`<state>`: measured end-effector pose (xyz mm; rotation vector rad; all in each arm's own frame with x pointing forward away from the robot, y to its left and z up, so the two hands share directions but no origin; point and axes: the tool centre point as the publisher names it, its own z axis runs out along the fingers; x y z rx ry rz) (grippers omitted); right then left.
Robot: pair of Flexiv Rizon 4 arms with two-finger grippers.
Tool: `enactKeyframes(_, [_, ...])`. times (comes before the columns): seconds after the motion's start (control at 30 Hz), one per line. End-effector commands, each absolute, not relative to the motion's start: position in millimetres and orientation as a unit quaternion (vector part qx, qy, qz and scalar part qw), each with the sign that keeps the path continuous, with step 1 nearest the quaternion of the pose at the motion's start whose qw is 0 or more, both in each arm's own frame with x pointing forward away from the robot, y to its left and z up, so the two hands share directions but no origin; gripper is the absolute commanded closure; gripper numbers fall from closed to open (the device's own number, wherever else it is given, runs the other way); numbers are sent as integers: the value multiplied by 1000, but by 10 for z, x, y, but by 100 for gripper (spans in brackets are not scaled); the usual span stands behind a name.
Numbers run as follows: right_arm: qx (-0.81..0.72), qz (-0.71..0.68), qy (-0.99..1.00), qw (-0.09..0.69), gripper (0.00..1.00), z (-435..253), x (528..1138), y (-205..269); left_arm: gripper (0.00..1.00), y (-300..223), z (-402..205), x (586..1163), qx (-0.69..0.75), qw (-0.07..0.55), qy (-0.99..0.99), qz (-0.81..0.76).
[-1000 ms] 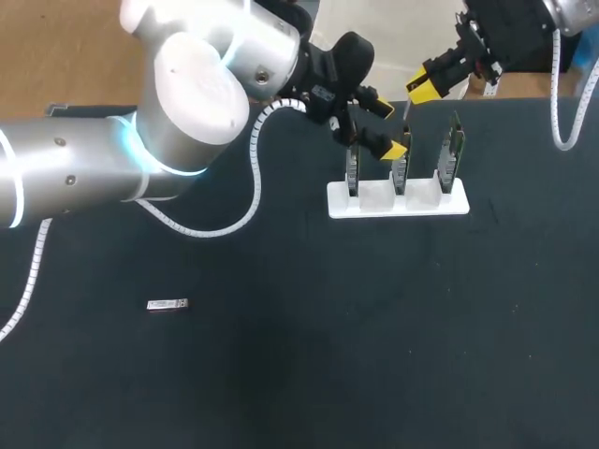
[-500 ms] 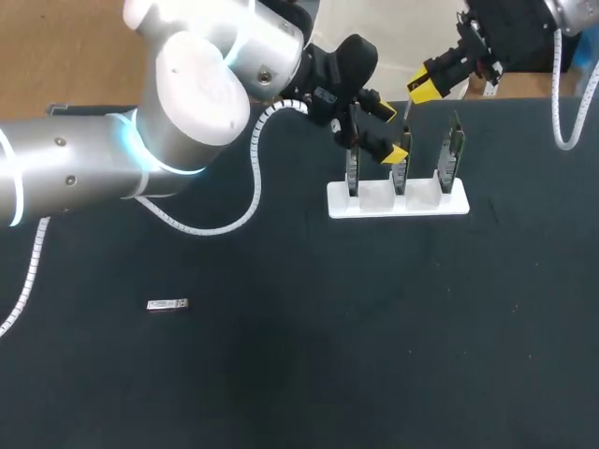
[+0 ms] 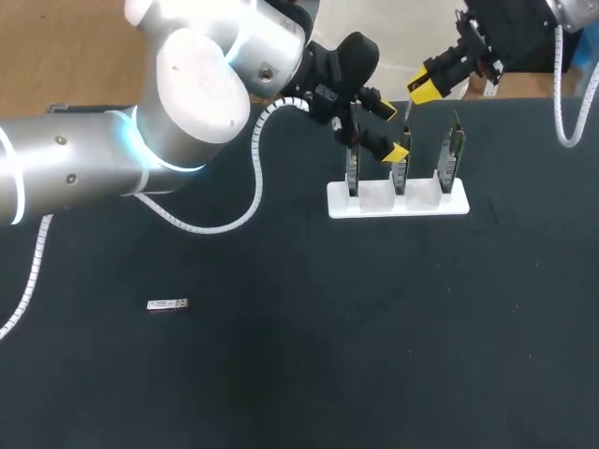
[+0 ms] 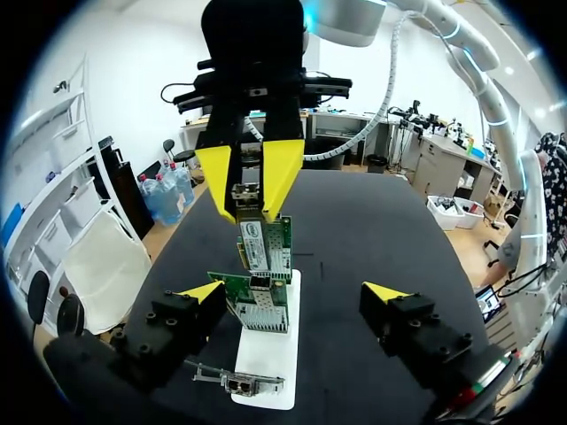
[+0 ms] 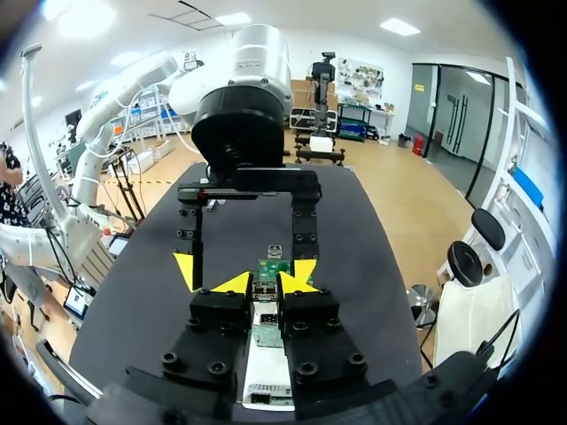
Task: Pick up the optical module with the left hand, and insert it into the network port with the right hand.
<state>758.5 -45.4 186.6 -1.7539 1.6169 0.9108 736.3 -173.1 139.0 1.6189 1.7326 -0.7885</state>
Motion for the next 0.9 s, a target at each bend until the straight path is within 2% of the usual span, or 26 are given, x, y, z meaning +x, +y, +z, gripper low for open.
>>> enactKeyframes(0.03, [-658, 337, 607, 291, 100, 1864, 7545, -452, 0, -1741, 1394, 7375, 615, 314, 659, -299])
enactKeyframes(0.9, [-668, 299, 620, 283, 100, 1836, 7541, -414, 0, -1741, 1394, 7375, 615, 314, 659, -299])
